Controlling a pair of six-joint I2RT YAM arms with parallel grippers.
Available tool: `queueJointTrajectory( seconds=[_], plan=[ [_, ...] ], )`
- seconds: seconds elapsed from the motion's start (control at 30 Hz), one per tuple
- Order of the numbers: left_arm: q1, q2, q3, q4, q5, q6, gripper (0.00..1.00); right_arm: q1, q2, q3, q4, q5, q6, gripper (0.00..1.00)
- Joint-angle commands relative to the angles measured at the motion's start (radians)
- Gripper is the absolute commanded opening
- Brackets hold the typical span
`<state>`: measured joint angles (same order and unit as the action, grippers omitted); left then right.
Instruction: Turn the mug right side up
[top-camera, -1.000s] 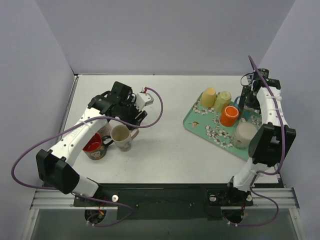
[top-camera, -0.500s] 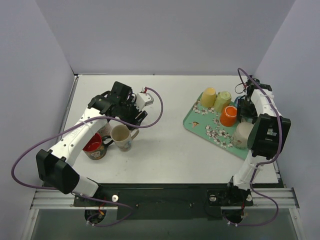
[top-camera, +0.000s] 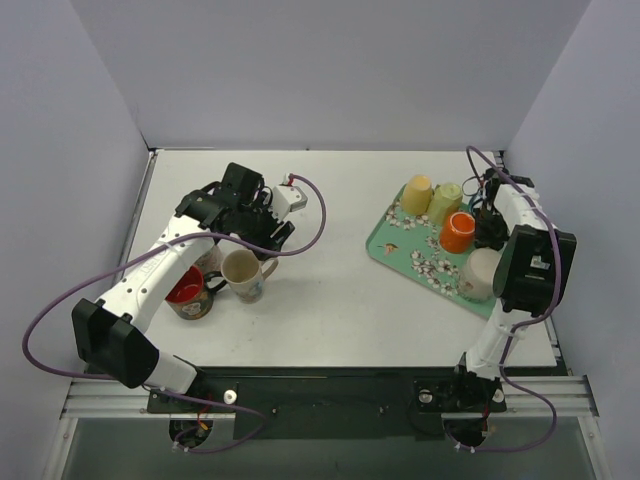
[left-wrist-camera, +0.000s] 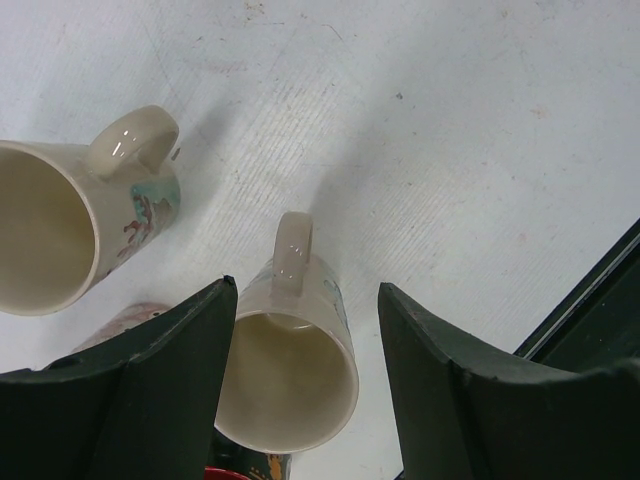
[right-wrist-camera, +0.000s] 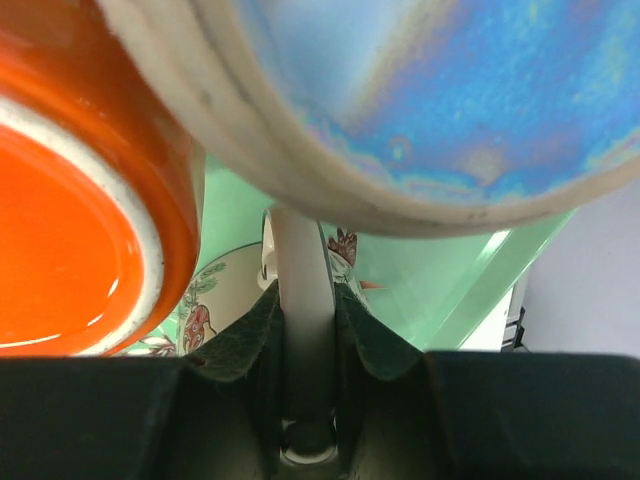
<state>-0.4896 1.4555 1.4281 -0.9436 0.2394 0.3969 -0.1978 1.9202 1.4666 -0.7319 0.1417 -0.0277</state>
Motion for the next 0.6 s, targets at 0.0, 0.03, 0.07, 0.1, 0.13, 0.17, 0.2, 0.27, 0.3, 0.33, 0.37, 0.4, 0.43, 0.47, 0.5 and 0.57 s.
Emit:
queueJointTrajectory(
  seconds=[0.0,0.03,0.07,0.1,0.13,0.17,0.2,0.27,0.3,0.33,0.37,0.4,0.43,0.47,0.5,0.57],
  plan=[
    [0.005,-0.034,0.045,0.012,0.032,0.002,0.68,0.029,-0.108,-0.040,-0.049,0.024,0.018,0.00],
    [0.005,-0.032,0.043,0.014,0.041,0.002,0.68,0.040,-0.156,-0.048,-0.047,0.027,0.025,0.00],
    [0.005,-0.034,0.043,0.016,0.046,0.002,0.68,0.047,-0.180,-0.064,-0.044,0.027,0.028,0.00],
    [0.005,-0.034,0.045,0.017,0.052,0.000,0.68,0.066,-0.240,-0.080,-0.034,0.030,0.028,0.00],
    [0.005,-0.034,0.045,0.017,0.058,0.002,0.68,0.073,-0.277,-0.107,-0.023,0.032,0.028,0.00],
    [0.005,-0.034,0.046,0.017,0.064,0.002,0.68,0.093,-0.333,-0.121,-0.003,0.035,0.028,0.00],
    [0.005,-0.035,0.048,0.017,0.069,0.002,0.68,0.101,-0.369,-0.146,0.006,0.029,0.028,0.00],
    [0.005,-0.037,0.049,0.025,0.075,-0.009,0.68,0.118,-0.446,-0.181,0.040,0.009,0.028,0.00],
    [0.005,-0.038,0.051,0.031,0.077,-0.019,0.68,0.124,-0.493,-0.215,0.075,-0.040,0.028,0.00],
    [0.005,-0.041,0.051,0.035,0.078,-0.021,0.68,0.126,-0.510,-0.233,0.122,-0.072,0.028,0.00],
    [0.005,-0.041,0.054,0.038,0.086,-0.021,0.69,0.127,-0.550,-0.277,0.144,-0.100,0.052,0.00],
    [0.005,-0.041,0.060,0.042,0.086,-0.023,0.68,0.127,-0.565,-0.296,0.184,-0.105,0.060,0.00],
    [0.006,-0.043,0.064,0.043,0.092,-0.029,0.68,0.129,-0.598,-0.328,0.202,-0.111,0.067,0.00],
    [0.006,-0.041,0.069,0.045,0.098,-0.032,0.68,0.130,-0.618,-0.345,0.248,-0.110,0.077,0.00],
    [0.006,-0.043,0.077,0.049,0.106,-0.041,0.68,0.138,-0.647,-0.373,0.271,-0.106,0.089,0.00],
    [0.008,-0.046,0.083,0.084,0.130,-0.061,0.68,0.158,-0.696,-0.402,0.328,-0.134,0.092,0.00]
  ],
)
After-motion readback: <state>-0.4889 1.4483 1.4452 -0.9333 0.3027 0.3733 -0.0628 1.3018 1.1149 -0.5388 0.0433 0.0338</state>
